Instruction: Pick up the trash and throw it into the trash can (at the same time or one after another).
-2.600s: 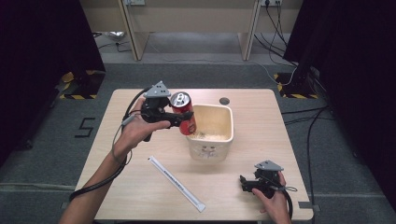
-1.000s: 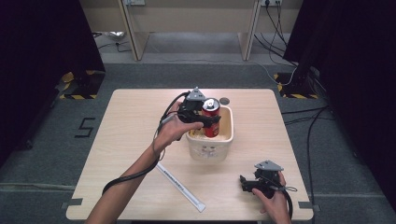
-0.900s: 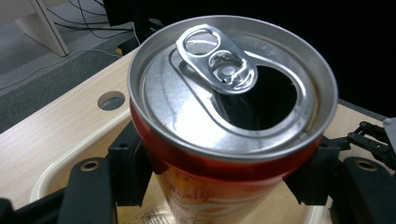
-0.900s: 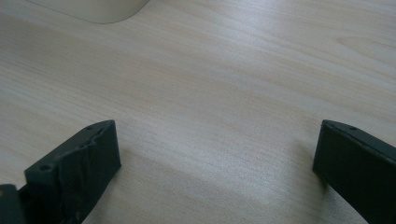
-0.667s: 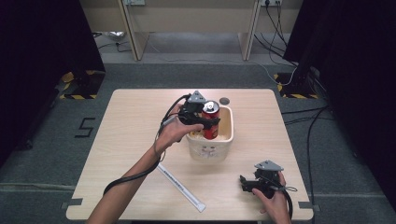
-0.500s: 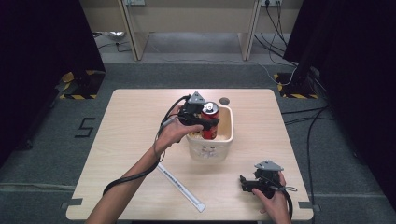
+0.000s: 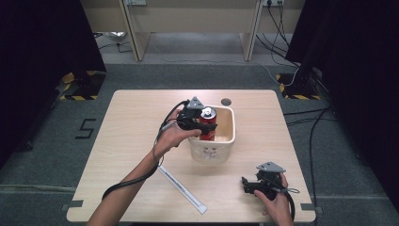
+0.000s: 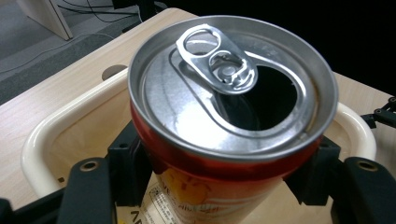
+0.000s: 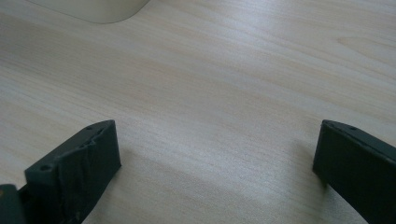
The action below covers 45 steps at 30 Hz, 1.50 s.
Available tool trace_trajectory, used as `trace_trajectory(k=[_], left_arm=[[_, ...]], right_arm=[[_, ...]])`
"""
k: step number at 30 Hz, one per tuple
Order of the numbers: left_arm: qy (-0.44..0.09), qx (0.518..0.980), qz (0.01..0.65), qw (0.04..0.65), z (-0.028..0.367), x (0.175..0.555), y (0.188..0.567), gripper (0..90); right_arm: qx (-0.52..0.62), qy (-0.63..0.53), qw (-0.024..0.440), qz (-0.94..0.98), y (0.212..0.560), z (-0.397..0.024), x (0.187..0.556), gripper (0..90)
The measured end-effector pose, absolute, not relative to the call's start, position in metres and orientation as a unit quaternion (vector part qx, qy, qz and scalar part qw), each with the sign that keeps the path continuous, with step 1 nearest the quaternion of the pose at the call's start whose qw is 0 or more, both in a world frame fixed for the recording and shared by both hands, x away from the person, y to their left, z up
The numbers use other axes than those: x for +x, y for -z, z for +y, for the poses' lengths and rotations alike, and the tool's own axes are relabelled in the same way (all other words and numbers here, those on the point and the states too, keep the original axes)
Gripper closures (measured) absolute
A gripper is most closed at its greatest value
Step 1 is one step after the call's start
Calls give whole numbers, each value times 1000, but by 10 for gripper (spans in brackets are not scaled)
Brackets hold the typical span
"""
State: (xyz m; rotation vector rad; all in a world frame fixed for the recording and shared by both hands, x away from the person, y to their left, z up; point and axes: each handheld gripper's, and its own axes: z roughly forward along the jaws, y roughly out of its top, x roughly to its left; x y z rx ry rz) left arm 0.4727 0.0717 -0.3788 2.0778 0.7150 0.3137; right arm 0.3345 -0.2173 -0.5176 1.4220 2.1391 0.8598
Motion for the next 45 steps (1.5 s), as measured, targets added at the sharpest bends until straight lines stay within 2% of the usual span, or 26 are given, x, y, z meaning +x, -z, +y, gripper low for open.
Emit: trace_trajectory(k=[5, 9, 14, 23, 36, 45], left_arm=[[-120, 839, 289, 445, 71, 472, 383, 328], [-127, 833, 290, 454, 73, 467, 378, 227], [-124, 828, 282, 468, 79, 456, 365, 185], [-113, 827, 276, 477, 98, 436, 352, 182], [-111, 814, 293, 489, 136, 407, 354, 204], [-111, 814, 330, 465, 166, 383, 389, 218]], right_arm=[[513, -310, 215, 771, 518, -217, 334, 6], [513, -310, 214, 771, 518, -217, 334, 6], [513, -310, 214, 771, 518, -217, 334, 7], [512, -309, 216, 772, 518, -217, 335, 6], [512, -309, 216, 772, 518, -217, 335, 6], [513, -309, 215, 772, 518, -217, 334, 6]])
